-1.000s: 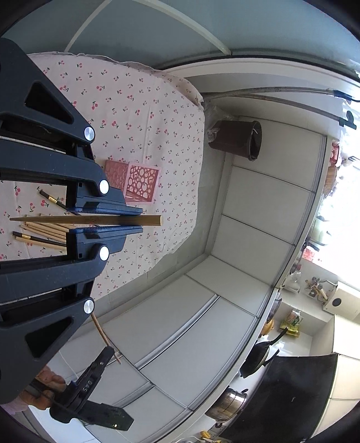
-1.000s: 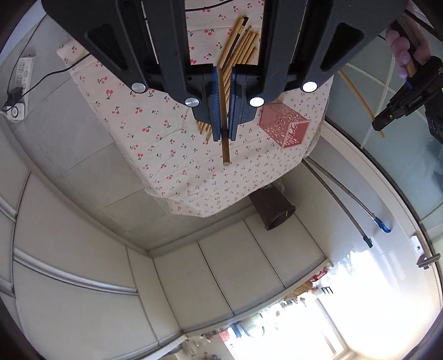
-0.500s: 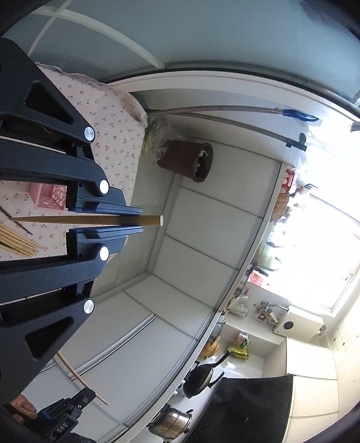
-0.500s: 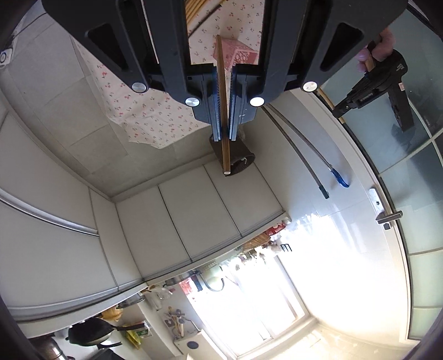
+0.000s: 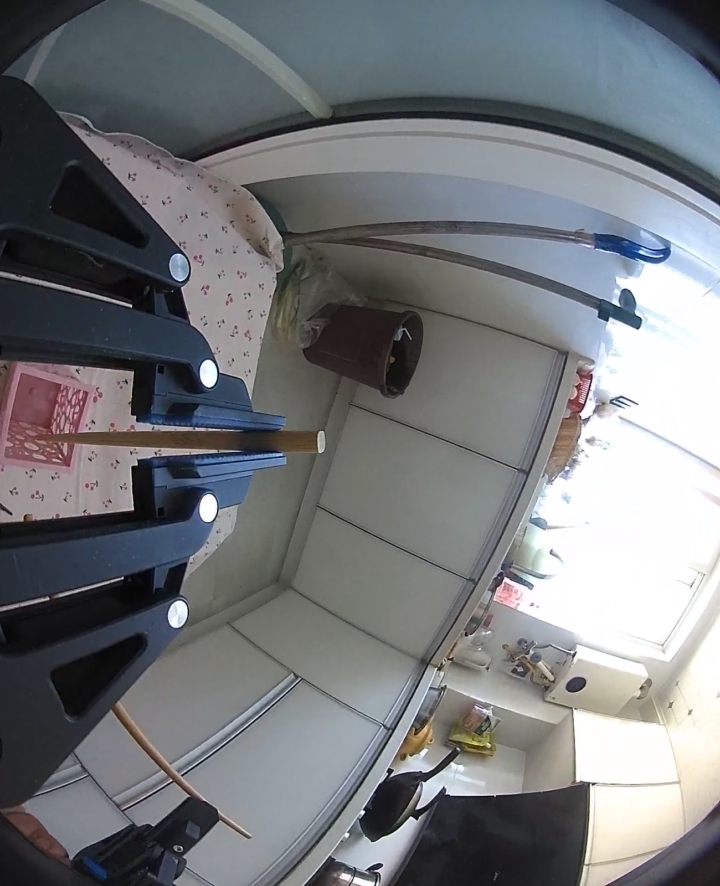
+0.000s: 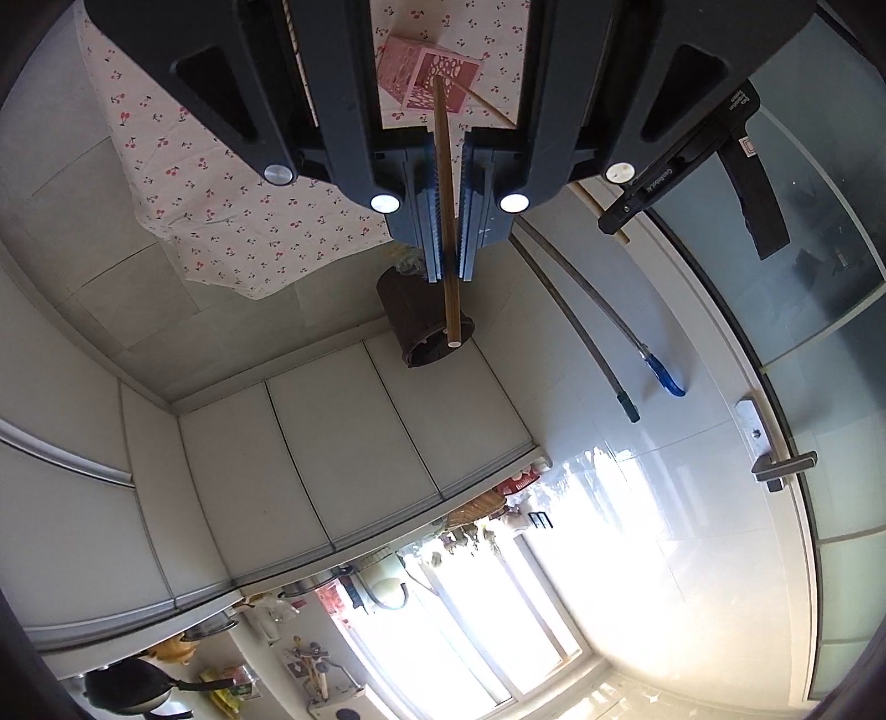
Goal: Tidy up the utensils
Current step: 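Carry both chopsticks upright over the pink holder and lower them in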
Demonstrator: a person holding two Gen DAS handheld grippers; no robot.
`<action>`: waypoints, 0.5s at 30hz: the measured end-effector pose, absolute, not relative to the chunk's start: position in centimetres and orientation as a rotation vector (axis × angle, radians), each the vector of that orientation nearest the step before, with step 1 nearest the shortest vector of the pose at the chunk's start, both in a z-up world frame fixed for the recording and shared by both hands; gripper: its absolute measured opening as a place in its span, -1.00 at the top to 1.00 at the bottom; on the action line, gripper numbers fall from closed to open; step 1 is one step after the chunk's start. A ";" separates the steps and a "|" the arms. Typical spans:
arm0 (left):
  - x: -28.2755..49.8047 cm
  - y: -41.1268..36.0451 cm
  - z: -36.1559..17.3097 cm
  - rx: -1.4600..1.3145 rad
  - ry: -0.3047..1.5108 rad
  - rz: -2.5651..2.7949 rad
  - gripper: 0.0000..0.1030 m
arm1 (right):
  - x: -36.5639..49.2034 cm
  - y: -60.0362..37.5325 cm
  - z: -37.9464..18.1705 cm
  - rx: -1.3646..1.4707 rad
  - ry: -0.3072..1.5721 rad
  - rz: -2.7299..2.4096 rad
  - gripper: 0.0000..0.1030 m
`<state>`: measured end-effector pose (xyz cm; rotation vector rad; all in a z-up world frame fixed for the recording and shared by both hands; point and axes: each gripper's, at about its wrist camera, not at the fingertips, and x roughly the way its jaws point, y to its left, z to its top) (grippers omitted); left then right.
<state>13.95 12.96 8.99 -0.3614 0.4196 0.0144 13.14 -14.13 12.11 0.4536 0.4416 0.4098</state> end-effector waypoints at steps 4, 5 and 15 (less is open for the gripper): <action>14.3 13.5 7.6 -0.356 0.475 0.010 0.82 | 14.2 -13.1 11.2 0.454 0.462 0.408 0.89; 14.0 13.6 7.7 -0.360 0.476 0.008 0.81 | 14.4 -12.8 11.0 0.455 0.468 0.407 0.89; 11.8 16.0 9.3 -0.431 0.457 0.019 0.73 | 16.7 -10.8 8.4 0.450 0.532 0.382 0.89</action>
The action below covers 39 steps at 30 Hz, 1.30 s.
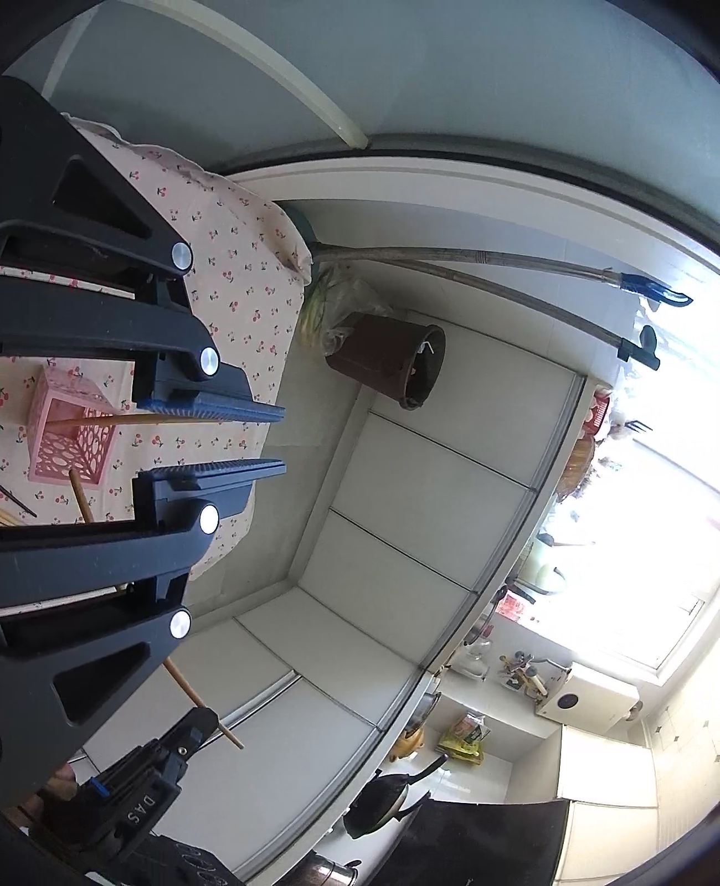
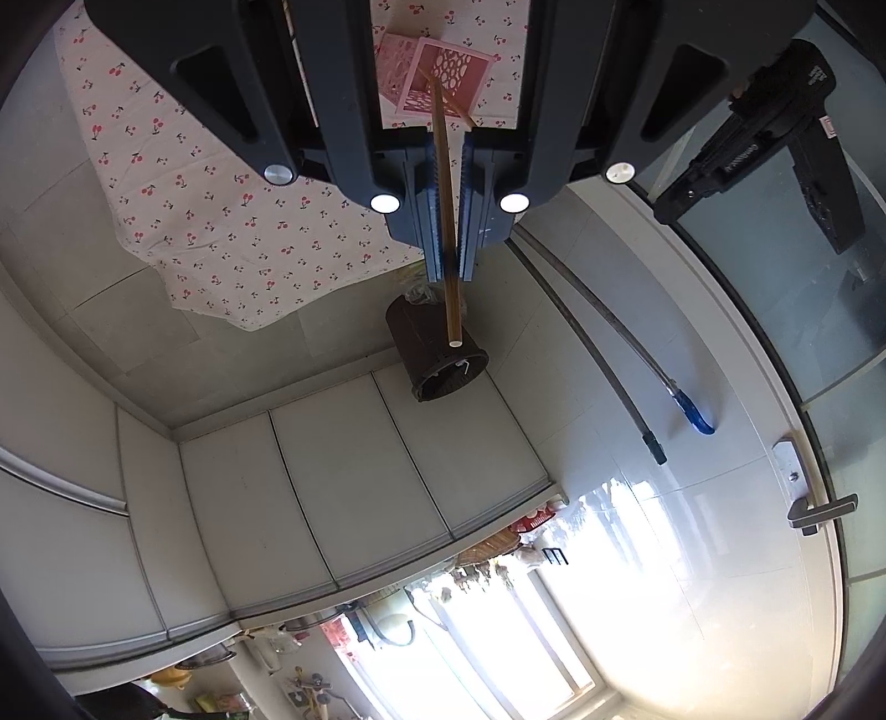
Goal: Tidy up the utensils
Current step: 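Carry both chopsticks upright over the pink holder and lower them in, then open both tools to release the chopsticks into the pink holder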
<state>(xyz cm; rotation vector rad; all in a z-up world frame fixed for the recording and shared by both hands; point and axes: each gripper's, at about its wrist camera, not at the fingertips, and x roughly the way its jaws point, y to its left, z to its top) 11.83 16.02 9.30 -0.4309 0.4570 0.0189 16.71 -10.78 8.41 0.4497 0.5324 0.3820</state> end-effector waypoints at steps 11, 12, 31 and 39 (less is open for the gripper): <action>12.6 14.8 8.0 -0.380 0.523 0.003 0.72 | 17.9 -8.0 5.8 0.365 0.601 0.368 0.86; 12.6 14.3 7.9 -0.362 0.529 -0.004 0.71 | 17.6 -7.9 5.9 0.350 0.595 0.369 0.83; 11.0 7.9 5.6 -0.152 0.627 -0.044 0.28 | 12.3 -11.2 4.9 0.217 0.602 0.284 0.62; 10.2 5.8 4.0 -0.105 0.663 -0.070 0.16 | 10.3 -13.0 3.8 0.186 0.643 0.250 0.34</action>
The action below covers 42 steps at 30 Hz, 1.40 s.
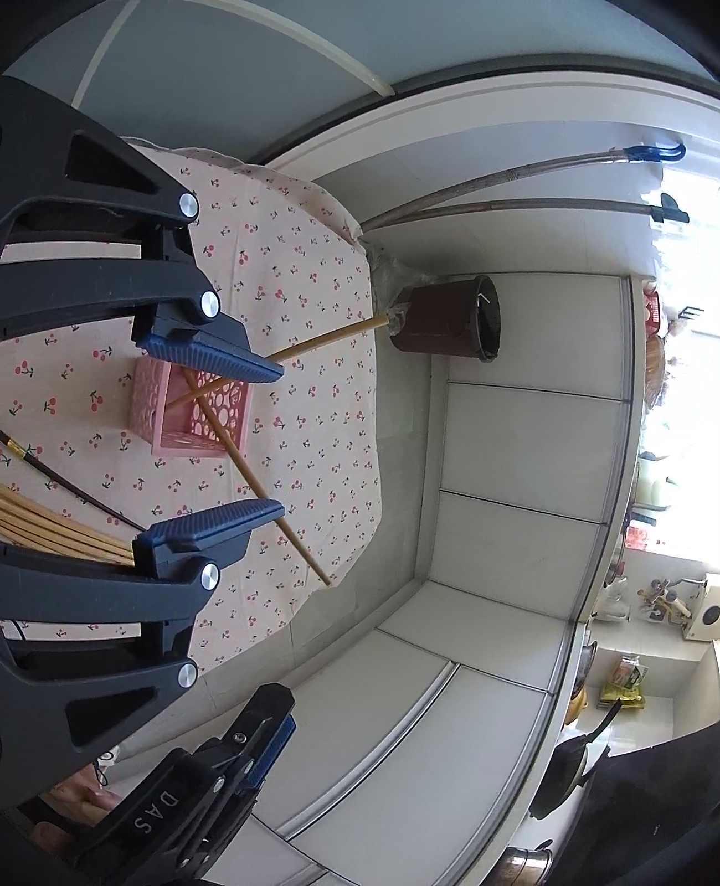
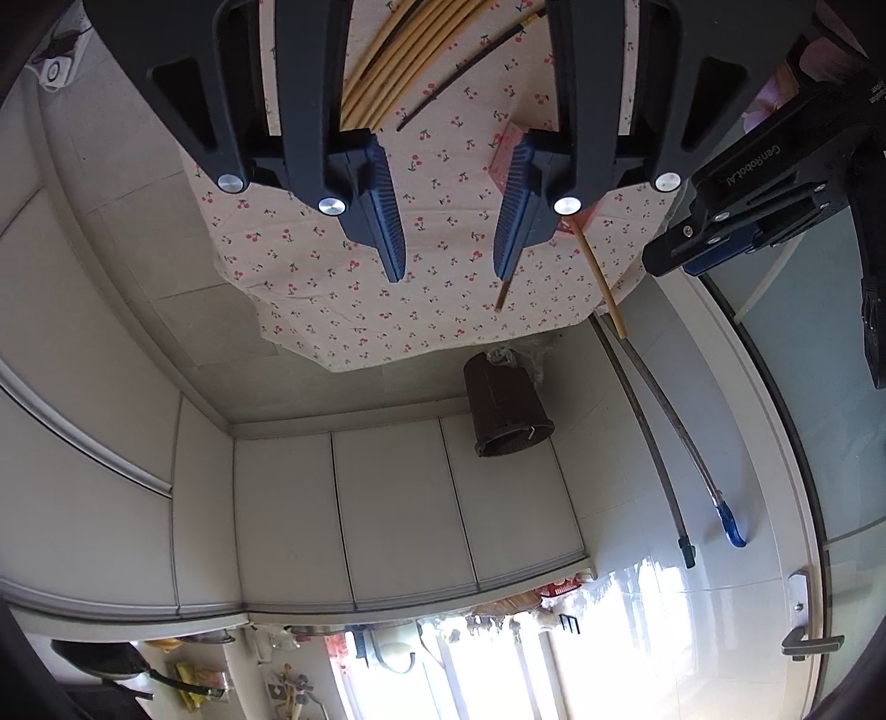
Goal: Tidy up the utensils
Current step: 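Open both tools to release the chopsticks into the pink holder, then close the left tool on a chopstick while the right tool grasps another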
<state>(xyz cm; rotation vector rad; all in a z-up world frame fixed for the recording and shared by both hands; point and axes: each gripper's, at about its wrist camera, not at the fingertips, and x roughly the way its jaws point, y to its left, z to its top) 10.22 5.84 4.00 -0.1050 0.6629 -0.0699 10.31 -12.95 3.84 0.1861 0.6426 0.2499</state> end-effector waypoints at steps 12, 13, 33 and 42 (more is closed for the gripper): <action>9.5 2.4 1.9 -0.039 0.713 -0.116 -0.51 | 8.1 -18.1 1.3 0.239 0.705 0.153 -0.58; 9.5 2.0 1.6 -0.029 0.723 -0.122 -0.58 | 7.9 -18.7 1.0 0.247 0.710 0.140 -0.61; 16.2 -7.4 -8.4 0.112 1.217 -0.344 -0.82 | 1.9 -28.0 -2.7 0.475 0.946 0.115 -0.79; 22.8 -9.6 -12.4 0.131 1.292 -0.289 -0.63 | 2.5 -28.5 -4.5 0.515 1.008 0.130 -0.79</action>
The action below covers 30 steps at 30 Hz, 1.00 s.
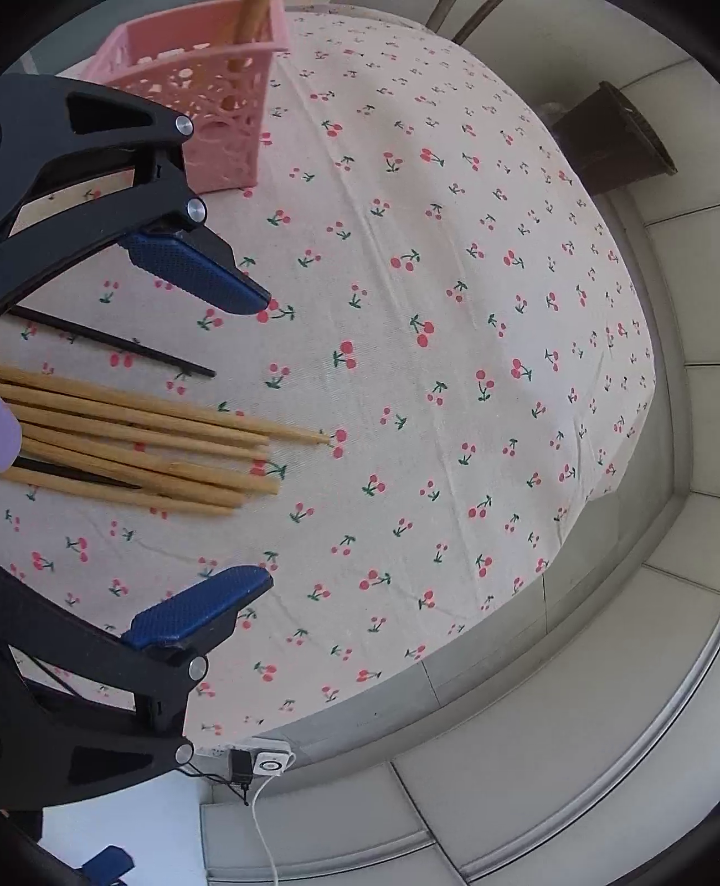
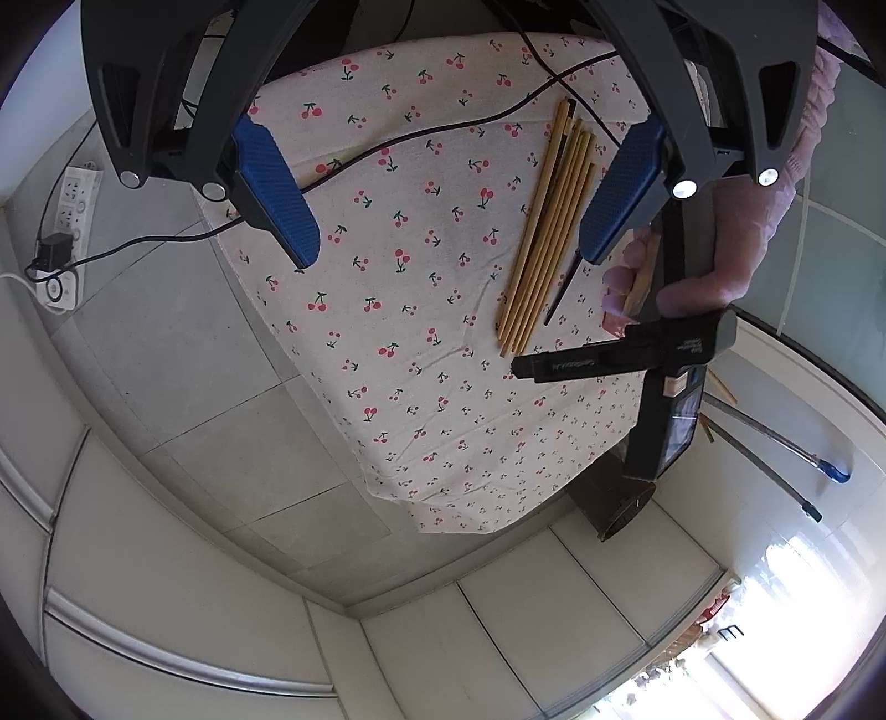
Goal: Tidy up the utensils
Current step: 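Close the left tool on a chopstick while the right tool grasps another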
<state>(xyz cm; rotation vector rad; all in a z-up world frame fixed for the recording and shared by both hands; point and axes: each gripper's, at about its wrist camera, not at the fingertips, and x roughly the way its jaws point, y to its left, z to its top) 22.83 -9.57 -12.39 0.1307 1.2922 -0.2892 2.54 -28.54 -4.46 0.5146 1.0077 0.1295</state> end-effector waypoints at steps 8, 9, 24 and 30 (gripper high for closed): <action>24.9 -10.7 -14.7 0.169 1.320 -0.280 0.23 | 3.4 -27.9 -4.9 0.511 1.026 0.143 -0.79; 25.0 -10.6 -15.0 0.171 1.326 -0.277 0.27 | 3.4 -27.9 -4.9 0.514 1.027 0.141 -0.79; 24.1 -11.2 -15.6 0.239 1.266 -0.263 0.90 | 4.0 -28.1 -5.7 0.520 1.061 0.102 -0.79; 18.9 -9.0 -12.1 0.222 1.156 -0.316 0.91 | 4.1 -28.0 -5.6 0.529 1.040 0.087 -0.79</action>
